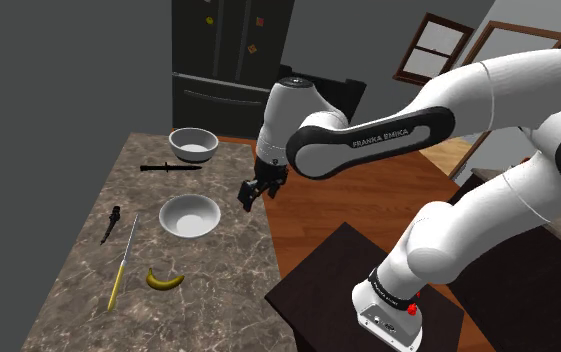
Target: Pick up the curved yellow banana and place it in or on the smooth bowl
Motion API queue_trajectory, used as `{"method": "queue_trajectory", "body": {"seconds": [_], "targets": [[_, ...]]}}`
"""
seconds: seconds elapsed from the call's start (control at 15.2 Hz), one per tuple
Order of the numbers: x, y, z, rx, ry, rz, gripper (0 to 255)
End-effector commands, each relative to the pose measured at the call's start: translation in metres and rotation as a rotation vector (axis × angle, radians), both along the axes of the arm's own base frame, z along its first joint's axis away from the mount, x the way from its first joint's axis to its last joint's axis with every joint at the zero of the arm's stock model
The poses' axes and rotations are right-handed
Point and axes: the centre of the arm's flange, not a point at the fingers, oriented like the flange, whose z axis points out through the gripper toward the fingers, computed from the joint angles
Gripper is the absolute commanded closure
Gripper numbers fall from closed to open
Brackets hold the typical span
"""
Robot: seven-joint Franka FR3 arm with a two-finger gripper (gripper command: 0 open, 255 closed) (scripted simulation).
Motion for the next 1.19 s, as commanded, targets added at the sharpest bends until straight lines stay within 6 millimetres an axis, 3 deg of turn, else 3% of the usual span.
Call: {"method": "queue_trajectory", "body": {"seconds": [0.0, 1.12], "targets": [[0.010, 0.022, -0.017, 0.003, -0.005, 0.011, 0], [0.070, 0.192, -0.146, 0.008, -0.045, 0.103, 0]]}}
